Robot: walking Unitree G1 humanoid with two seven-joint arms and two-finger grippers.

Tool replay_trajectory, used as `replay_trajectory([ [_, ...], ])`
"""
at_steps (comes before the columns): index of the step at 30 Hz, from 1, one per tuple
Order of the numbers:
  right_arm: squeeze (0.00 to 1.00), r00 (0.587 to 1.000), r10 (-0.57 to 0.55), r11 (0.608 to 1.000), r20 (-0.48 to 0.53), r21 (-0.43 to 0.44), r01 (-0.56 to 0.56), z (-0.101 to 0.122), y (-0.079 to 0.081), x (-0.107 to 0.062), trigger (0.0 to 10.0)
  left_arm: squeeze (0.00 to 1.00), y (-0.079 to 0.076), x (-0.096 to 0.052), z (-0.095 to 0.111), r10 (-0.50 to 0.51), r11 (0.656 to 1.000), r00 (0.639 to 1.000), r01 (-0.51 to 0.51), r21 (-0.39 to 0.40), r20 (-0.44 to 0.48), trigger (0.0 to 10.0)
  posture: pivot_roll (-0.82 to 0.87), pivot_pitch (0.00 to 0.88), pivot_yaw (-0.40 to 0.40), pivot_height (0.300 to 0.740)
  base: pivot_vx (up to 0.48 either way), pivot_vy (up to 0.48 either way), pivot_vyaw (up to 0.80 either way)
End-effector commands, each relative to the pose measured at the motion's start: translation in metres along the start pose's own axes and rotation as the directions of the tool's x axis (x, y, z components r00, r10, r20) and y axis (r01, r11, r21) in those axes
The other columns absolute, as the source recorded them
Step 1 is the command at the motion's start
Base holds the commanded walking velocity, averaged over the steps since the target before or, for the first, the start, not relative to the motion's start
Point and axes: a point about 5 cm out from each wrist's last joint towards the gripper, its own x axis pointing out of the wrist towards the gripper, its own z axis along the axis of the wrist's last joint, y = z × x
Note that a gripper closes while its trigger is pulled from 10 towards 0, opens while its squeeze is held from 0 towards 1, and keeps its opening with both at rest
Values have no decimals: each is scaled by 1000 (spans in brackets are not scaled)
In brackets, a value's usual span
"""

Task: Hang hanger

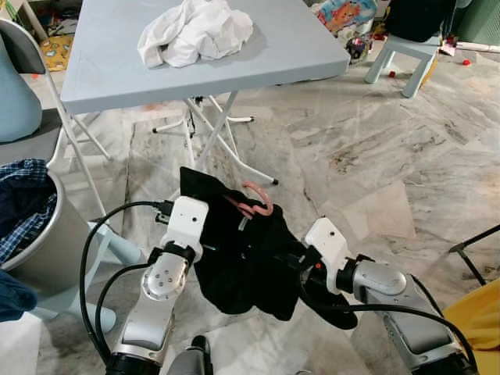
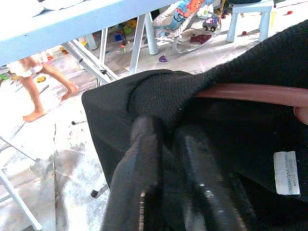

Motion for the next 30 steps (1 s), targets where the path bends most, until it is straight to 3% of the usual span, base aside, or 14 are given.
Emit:
replay_trajectory([
  [1, 0, 1000, -2, 1000, 26, -26, 3, 6, -3, -1, 10000, 0, -1, -1, -1, 3, 1000, 1000, -3, 9, -3, 0, -3, 215, -34, 740, 0, 0, 0],
  [11, 0, 999, 17, 1000, 28, -24, -17, 5, -3, -8, 10000, 0, 13, -1, -5, 57, 998, 998, -56, 37, -21, 0, -4, 215, -33, 740, 0, 0, 0],
  [17, 0, 995, 95, 990, -43, -97, -98, -5, -12, -32, 10000, 0, 47, 4, -7, 184, 978, 982, -179, 108, -42, 0, -7, 215, -30, 740, 0, 0, 0],
  [25, 0, 989, 97, 979, -108, -169, -114, -4, -39, -64, 10000, 0, 56, 5, -9, 219, 969, 974, -210, 127, -53, 0, -14, 216, -25, 740, 0, 0, 0],
  [30, 0, 973, 124, 957, -195, -235, -169, -4, -57, -98, 10000, 0, 56, 5, -11, 214, 971, 975, -205, 123, -62, 0, -18, 214, -25, 740, 0, 0, 0],
])
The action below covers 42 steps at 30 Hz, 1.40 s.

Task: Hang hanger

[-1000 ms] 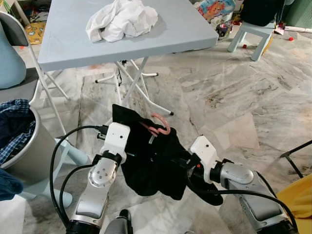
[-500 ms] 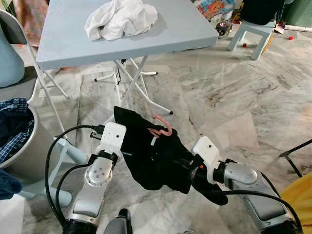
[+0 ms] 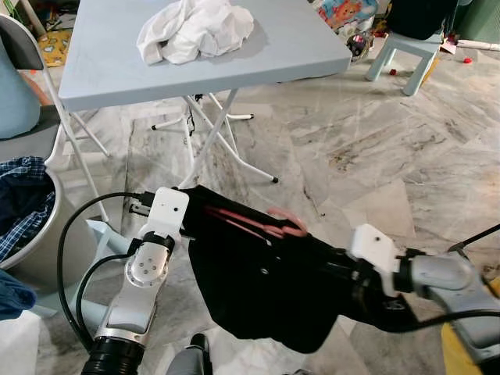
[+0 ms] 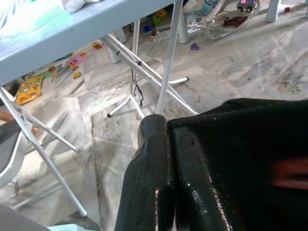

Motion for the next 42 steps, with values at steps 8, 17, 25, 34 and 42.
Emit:
replay_trajectory([
  [8, 0, 980, -33, 995, -197, -104, 13, -22, -16, -50, 10000, 0, 17, 0, -11, 72, 997, 996, -72, -9, -50, 0, -30, 213, -21, 740, 0, 0, 0],
  [17, 0, 993, 83, 997, 88, -13, -82, 27, -15, -64, 10000, 0, 2, -1, -12, -13, 999, 998, 10, -52, -54, 0, -31, 212, -11, 740, 0, 0, 0],
  [25, 0, 991, 35, 999, 132, 24, -39, 34, -28, -82, 10000, 0, -2, -1, -12, -22, 996, 998, 17, -87, -52, 0, -36, 212, -13, 740, 0, 0, 0],
  [34, 0, 902, -266, 963, 341, 139, 231, 55, -39, -24, 10000, 0, -31, -6, -9, -131, 983, 990, 124, -135, -47, 0, -34, 205, -7, 740, 0, 0, 0],
  [42, 0, 877, -361, 932, 317, 128, 338, 54, -32, 16, 10000, 0, -53, -13, -9, -263, 957, 964, 254, -141, -47, 10000, -27, 213, -19, 740, 0, 0, 0],
])
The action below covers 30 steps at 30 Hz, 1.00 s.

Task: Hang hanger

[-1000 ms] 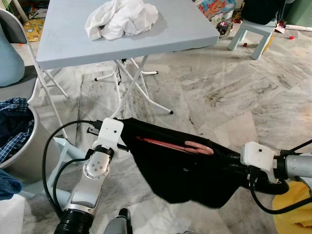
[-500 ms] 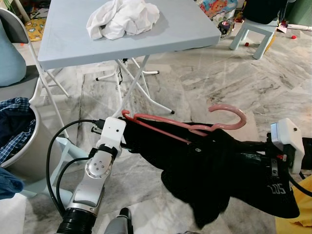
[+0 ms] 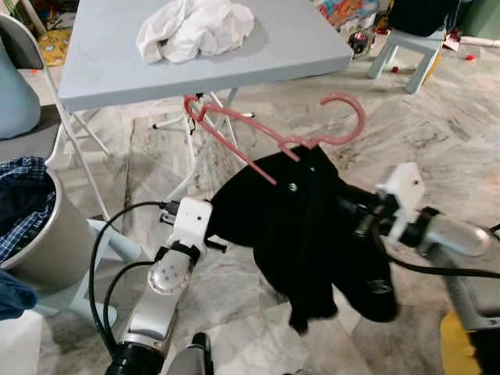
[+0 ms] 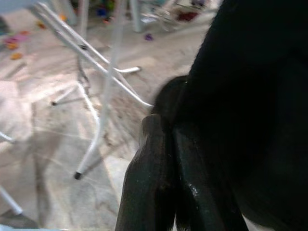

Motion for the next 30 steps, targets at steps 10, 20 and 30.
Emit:
replay_trajectory([
  [10, 0, 981, -120, 957, -154, -280, 73, -32, 1, 9, 10000, 1000, -30, -14, -5, -240, 971, 971, 240, 5, 13, 10000, -31, 214, -27, 740, 0, 0, 0],
  [20, 0, 962, 49, 883, -270, -438, -168, -40, -9, -1, 10000, 1000, -41, -26, 22, -444, 896, 881, 435, 89, 161, 10000, -29, 211, -29, 740, 0, 0, 0],
  [30, 0, 906, 143, 837, -399, -440, -325, -40, -36, -35, 10000, 1000, -27, -32, 34, -629, 767, 770, 589, 254, 111, 10000, -34, 213, -22, 740, 0, 0, 0],
])
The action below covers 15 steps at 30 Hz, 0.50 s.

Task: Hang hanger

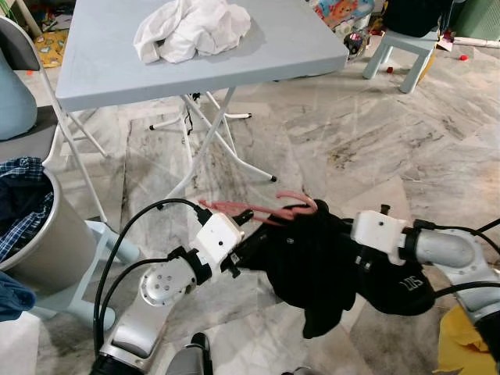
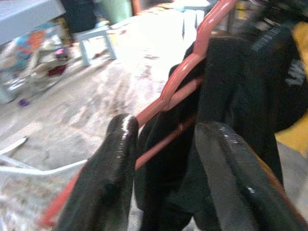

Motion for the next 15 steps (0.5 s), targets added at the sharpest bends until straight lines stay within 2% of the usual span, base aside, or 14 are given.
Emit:
replay_trajectory([
  [1, 0, 1000, -5, 1000, 7, -31, 5, 1, -8, -8, 10000, 1000, -3, 1, 4, -44, 999, 999, 44, 15, 10, 10000, -34, 213, -22, 740, 0, 0, 0],
  [8, 0, 999, 7, 999, 33, -44, -6, 4, -15, -18, 10000, 1000, -1, -3, -2, -71, 997, 997, 72, 36, -21, 10000, -34, 212, -20, 740, 0, 0, 0],
  [10, 0, 998, 59, 996, 30, -62, -57, 2, -10, -20, 10000, 1000, 0, -3, -1, -67, 997, 998, 67, 40, -16, 10000, -34, 212, -20, 740, 0, 0, 0],
  [13, 0, 989, 139, 990, 54, -42, -137, 4, 0, -24, 10000, 1000, 2, -6, -6, -65, 996, 997, 68, 64, -44, 10000, -35, 216, -17, 740, 0, 0, 0],
  [15, 0, 986, 151, 988, 64, -30, -149, 6, 1, -26, 10000, 1000, 2, -7, -8, -65, 996, 997, 68, 60, -50, 10000, -35, 216, -17, 740, 0, 0, 0],
])
